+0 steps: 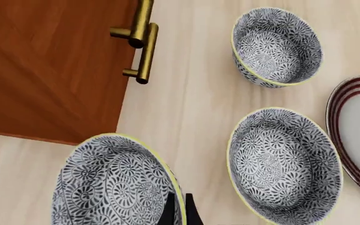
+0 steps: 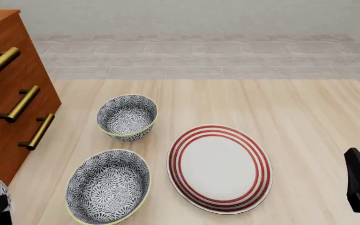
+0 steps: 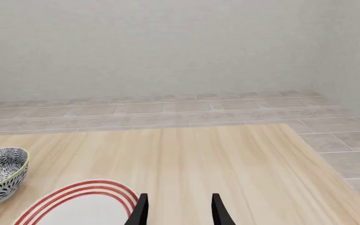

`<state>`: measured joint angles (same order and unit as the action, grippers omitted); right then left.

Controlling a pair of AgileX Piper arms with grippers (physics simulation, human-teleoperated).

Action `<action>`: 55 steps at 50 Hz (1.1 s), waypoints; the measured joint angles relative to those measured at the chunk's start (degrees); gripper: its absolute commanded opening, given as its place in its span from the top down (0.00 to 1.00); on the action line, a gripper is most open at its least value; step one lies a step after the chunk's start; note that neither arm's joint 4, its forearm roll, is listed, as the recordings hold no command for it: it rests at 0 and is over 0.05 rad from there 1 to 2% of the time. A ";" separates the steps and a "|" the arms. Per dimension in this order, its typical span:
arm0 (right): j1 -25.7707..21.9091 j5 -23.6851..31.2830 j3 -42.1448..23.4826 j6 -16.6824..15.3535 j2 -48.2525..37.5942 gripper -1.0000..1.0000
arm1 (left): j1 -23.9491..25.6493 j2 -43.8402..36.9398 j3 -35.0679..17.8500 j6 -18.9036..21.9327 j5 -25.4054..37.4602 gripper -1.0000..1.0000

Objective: Put the bowl at the front on the plate.

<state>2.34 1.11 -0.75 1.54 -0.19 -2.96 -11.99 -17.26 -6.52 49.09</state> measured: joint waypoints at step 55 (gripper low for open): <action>0.40 -0.07 0.00 0.28 0.03 0.00 | 34.06 -8.02 -19.47 9.25 -9.01 1.00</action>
<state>2.75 1.04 -0.75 1.82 -0.16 31.10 -20.01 -36.73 2.73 40.08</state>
